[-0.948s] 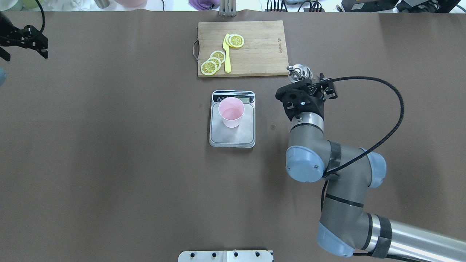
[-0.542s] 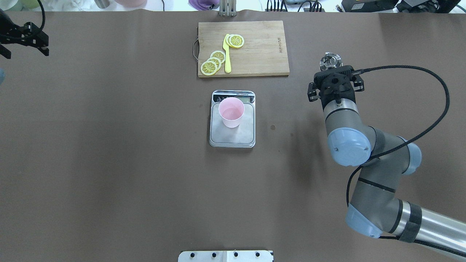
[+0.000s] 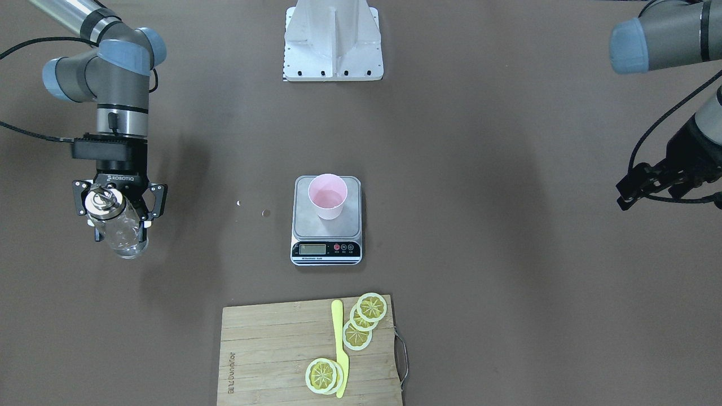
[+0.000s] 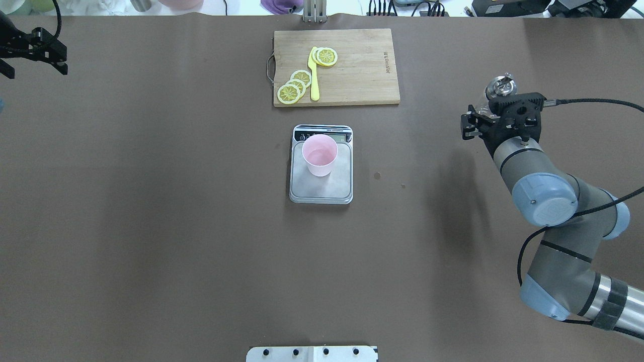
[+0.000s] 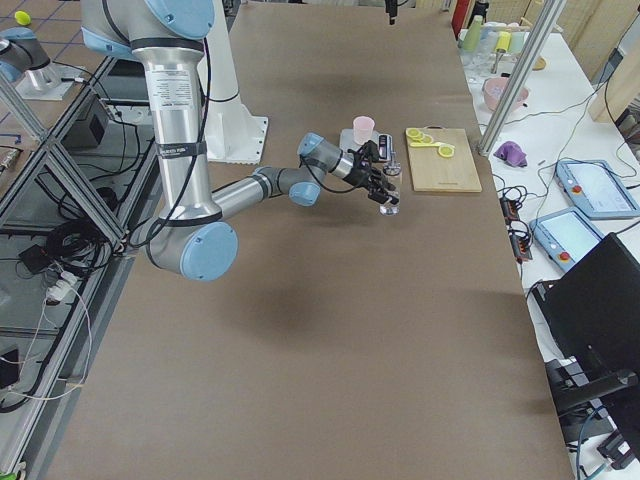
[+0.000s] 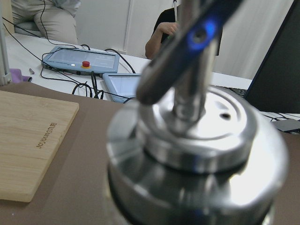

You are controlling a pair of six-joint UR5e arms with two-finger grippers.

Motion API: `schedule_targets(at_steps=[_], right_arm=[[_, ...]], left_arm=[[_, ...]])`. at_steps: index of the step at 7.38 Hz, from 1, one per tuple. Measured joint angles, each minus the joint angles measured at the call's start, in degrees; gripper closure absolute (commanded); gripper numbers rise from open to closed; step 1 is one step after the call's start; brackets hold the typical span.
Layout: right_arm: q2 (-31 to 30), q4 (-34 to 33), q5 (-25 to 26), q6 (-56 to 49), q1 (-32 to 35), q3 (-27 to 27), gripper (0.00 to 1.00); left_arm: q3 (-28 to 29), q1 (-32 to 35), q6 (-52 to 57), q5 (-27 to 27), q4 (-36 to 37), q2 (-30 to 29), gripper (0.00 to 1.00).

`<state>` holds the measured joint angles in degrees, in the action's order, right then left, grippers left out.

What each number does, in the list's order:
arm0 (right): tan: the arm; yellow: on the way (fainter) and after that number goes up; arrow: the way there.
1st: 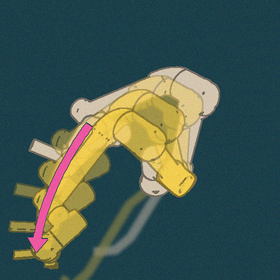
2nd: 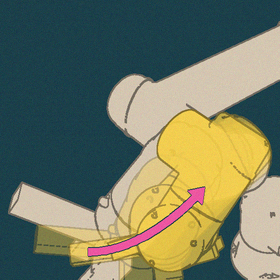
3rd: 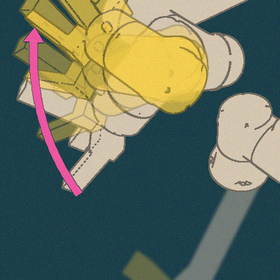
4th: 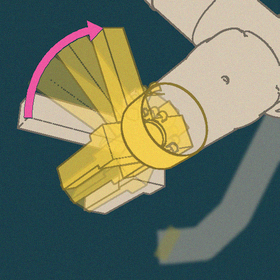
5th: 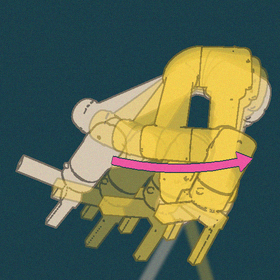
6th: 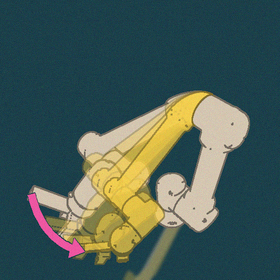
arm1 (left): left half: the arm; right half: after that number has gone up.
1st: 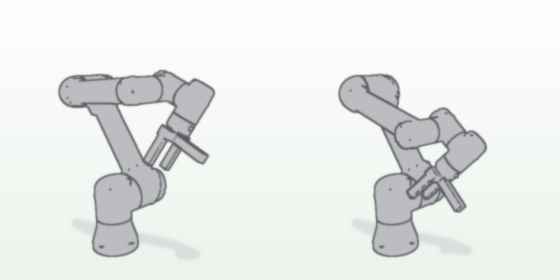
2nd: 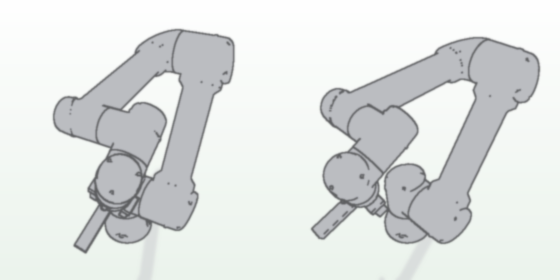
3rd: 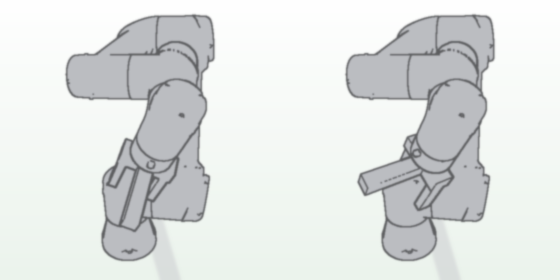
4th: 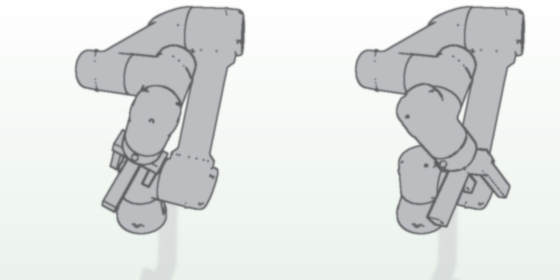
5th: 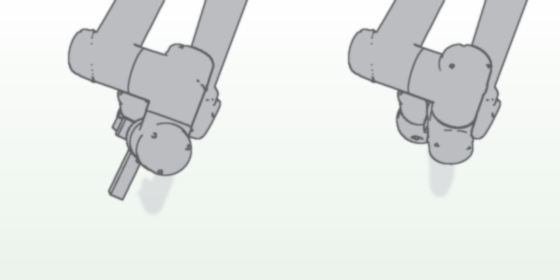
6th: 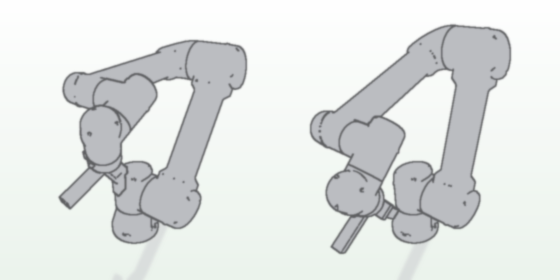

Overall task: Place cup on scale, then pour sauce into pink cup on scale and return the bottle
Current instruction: 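Turn the bottle upright and carry it back toward its spot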

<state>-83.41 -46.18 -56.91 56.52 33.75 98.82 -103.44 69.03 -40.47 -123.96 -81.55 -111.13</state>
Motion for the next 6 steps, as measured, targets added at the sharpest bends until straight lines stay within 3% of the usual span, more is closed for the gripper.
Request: schedule_targets(at_steps=[2, 6], right_arm=[[-1.04, 7.05, -6.91, 1.13, 4.07, -4.88, 1.0], [-1.58, 8.64, -16.1, 1.34, 8.67, -9.37, 1.0]], left_arm=[[-0.98, -0.01, -0.16, 0.06, 0.14, 0.16, 0.02], [-1.41, -0.18, -1.98, 0.3, 0.09, 0.12, 0.02]])
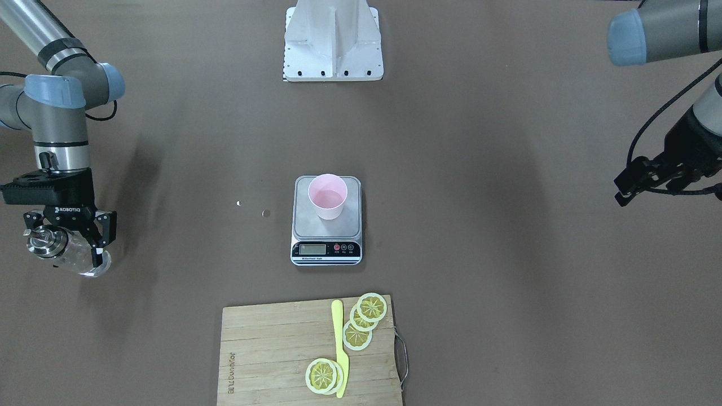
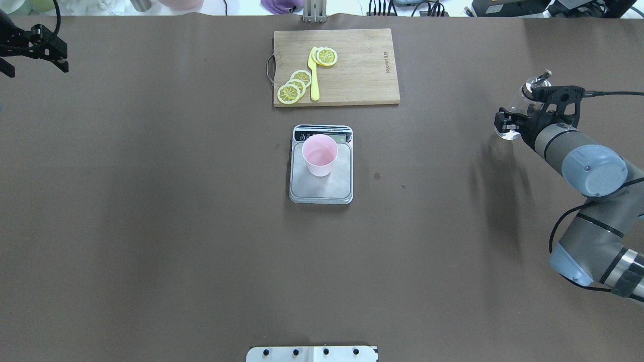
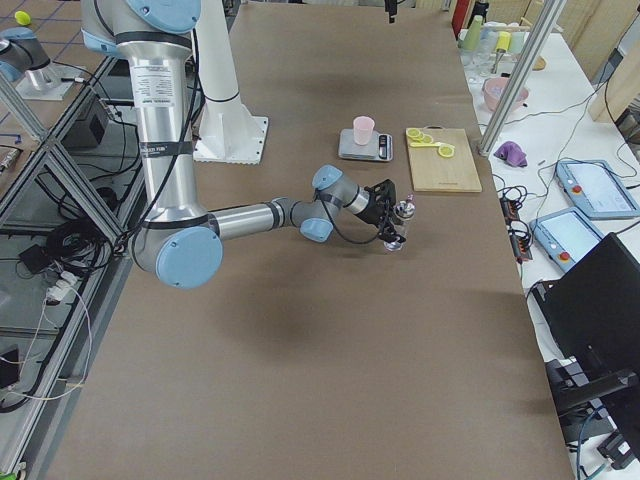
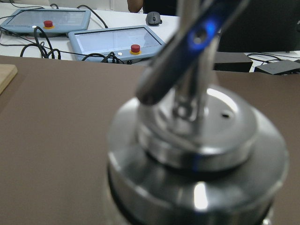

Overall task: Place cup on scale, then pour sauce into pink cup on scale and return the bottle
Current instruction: 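Lower the glass bottle onto the table with the right gripper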

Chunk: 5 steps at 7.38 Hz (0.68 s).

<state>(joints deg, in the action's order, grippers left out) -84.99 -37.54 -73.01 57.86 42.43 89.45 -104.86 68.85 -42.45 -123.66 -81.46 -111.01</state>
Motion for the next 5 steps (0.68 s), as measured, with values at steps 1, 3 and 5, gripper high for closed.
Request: schedule_targets(at_steps=[1, 3, 5], right_arm=[[-0.28, -0.43, -1.38, -0.03, 0.56, -0.16, 1.0], [-0.7, -1.74, -3.29, -0.16, 0.88, -0.21, 1.0], [-1.32, -2.36, -4.1, -0.6, 0.95, -0.12, 1.0]], left_arm=[[0.01, -0.03, -0.06, 0.03, -0.01, 0.05, 0.02], [0.09, -0.03, -0.03, 0.06, -0.01, 0.11, 0.02], [0.19, -0.03, 0.02, 0.08, -0.03, 0.16, 0.02]])
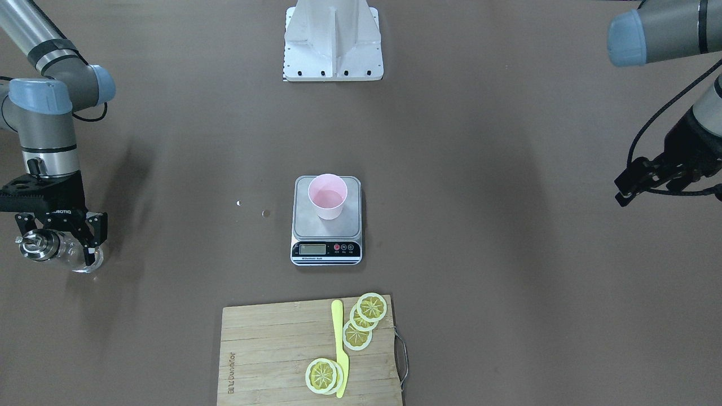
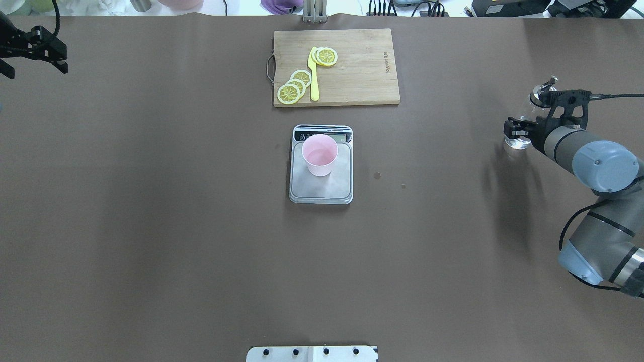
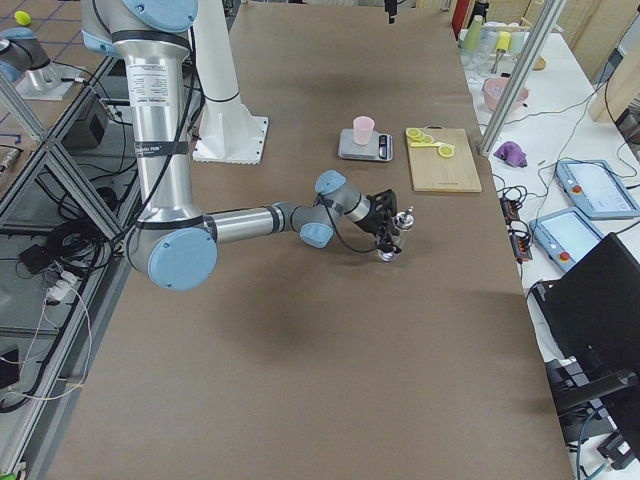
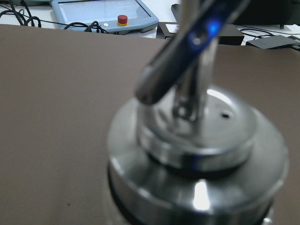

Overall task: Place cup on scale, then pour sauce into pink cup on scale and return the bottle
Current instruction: 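Lower the glass bottle onto the table with the right gripper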

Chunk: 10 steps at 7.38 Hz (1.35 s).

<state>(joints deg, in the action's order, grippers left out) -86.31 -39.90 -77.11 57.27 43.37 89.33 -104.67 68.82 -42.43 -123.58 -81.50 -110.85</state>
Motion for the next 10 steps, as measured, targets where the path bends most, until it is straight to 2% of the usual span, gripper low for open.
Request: schedule_targets(at_steps=[1, 2, 4, 5, 10], right_arm=[[-0.16, -0.03, -0.1, -0.16, -0.01, 0.02, 1.0], [-0.22, -0.02, -0.13, -0.25, -0.02, 0.0, 0.91], [-0.25, -0.02, -0.15, -0.36, -0.1, -0.14, 0.91], [-0.26, -0.05, -0.15, -0.38, -0.11, -0.17, 0.87], [-0.24, -0.13, -0.15, -0.4, -0.22, -0.38, 0.86]], left_arm=[[0.07, 0.0, 0.08, 0.0, -0.03, 0.01, 0.02], [0.12, 0.0, 0.19, 0.0, -0.05, 0.01, 0.02], [0.22, 0.0, 0.37, 0.0, -0.07, 0.02, 0.02], [0.24, 0.0, 0.4, 0.01, -0.07, 0.02, 0.02], [0.27, 0.0, 0.51, 0.01, -0.07, 0.1, 0.02]])
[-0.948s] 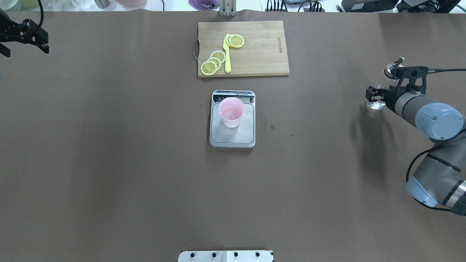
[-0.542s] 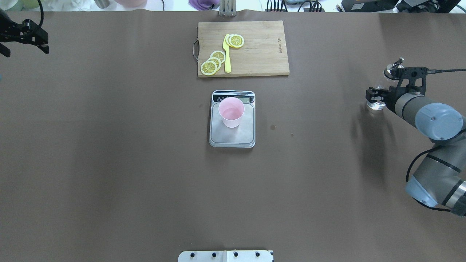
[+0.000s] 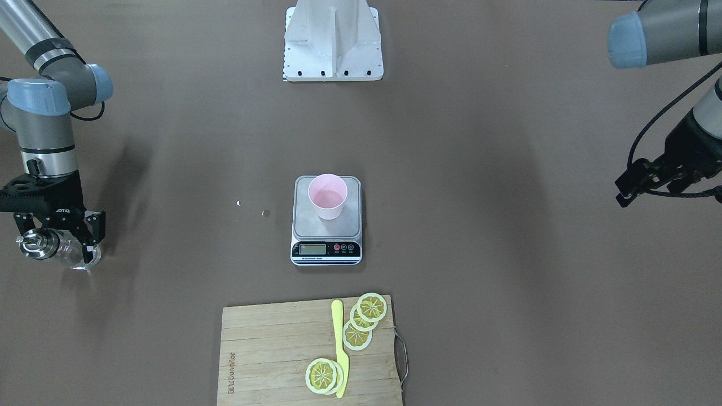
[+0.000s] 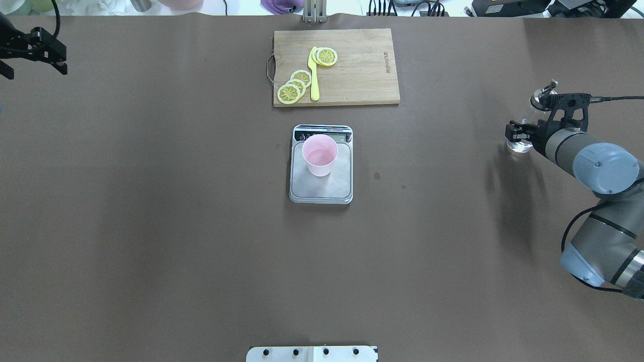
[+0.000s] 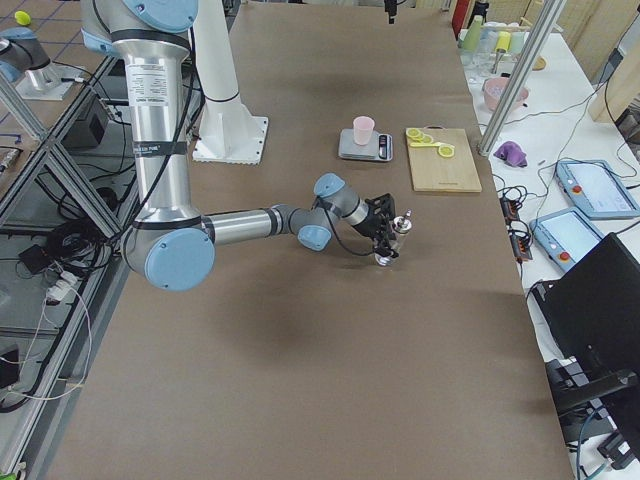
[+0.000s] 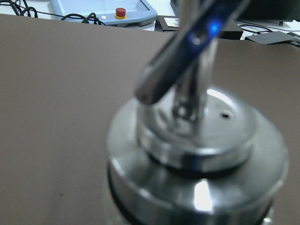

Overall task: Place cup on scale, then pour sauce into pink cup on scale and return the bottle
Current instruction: 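Lower the glass bottle onto the table with the right gripper, then open the right gripper and lift it away from the bottle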

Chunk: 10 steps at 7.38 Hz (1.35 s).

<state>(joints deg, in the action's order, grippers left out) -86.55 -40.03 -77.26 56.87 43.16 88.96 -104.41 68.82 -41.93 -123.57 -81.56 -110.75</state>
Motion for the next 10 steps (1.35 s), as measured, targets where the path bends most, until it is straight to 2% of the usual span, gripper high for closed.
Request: schedule_targets(at_steps=[2, 4, 5, 6, 7, 10], right_arm=[[0.0, 0.07, 0.02, 0.0, -0.01, -0.27, 0.86], [0.0, 0.11, -0.02, 0.0, -0.03, -0.66, 0.81], [-0.01, 0.12, -0.1, -0.04, -0.05, -0.7, 0.67], [-0.01, 0.16, -0.16, -0.31, -0.06, -0.79, 0.22], [-0.01, 0.19, -0.11, -0.68, -0.11, -0.82, 0.0], [-0.47, 0.24, -0.11, -0.96, -0.1, -0.33, 0.0]], left_arm=[[0.0, 0.0, 0.0, 0.0, 0.0, 0.0, 0.02], [-0.01, 0.0, 0.0, 0.0, 0.0, -0.01, 0.02], [0.01, 0.0, 0.0, 0.0, 0.0, -0.02, 0.02], [0.04, -0.03, 0.03, 0.0, 0.0, -0.02, 0.02], [0.07, -0.06, 0.04, 0.0, 0.0, -0.01, 0.02], [0.14, -0.08, 0.01, 0.0, 0.02, -0.05, 0.02]])
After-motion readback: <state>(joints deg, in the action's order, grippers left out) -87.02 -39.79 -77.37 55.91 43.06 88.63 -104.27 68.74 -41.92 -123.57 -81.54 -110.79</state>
